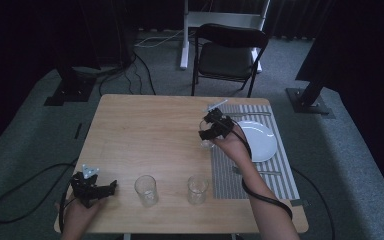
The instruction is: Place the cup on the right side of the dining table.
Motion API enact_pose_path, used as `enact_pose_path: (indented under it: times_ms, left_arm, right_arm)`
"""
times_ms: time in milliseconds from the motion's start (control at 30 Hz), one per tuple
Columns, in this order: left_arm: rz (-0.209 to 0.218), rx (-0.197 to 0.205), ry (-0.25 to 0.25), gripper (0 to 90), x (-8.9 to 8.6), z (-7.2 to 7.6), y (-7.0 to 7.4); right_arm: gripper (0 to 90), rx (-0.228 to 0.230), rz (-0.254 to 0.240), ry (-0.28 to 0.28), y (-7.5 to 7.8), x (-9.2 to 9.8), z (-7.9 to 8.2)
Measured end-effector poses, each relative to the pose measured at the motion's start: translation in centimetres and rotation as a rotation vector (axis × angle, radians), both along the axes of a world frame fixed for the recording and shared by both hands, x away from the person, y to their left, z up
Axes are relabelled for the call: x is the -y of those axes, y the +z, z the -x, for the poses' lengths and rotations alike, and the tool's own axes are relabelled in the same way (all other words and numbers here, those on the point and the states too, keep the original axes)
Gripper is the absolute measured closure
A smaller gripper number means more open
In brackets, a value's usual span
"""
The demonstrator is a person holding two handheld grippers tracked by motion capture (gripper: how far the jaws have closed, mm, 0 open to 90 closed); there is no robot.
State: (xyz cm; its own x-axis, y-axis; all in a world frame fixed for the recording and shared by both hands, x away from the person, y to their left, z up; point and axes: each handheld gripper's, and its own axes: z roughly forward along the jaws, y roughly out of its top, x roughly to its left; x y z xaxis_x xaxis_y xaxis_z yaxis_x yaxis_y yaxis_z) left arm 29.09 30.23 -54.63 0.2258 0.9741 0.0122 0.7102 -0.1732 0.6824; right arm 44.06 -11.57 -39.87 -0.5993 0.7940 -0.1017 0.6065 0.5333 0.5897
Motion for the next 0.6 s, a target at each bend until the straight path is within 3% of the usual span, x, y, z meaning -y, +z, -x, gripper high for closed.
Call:
enact_pose_path:
  times_ms: [267, 433, 600]
  left_arm:
    - [0.0, 0.0, 0.0, 0.5, 0.0, 0.0, 0.0]
    - [0.0, 0.0, 0.0, 0.5, 0.0, 0.0, 0.0]
    - [0.0, 0.0, 0.0, 0.5, 0.0, 0.0, 0.0]
  right_arm:
    - [28.4, 0.042, -0.013, -0.109, -0.5, 2.0, -3.1]
    - [28.4, 0.027, 0.012, -0.165, -0.8, 2.8, -5.3]
    - [28.4, 0.028, 0.006, -0.215, -1.1, 3.7, -7.1]
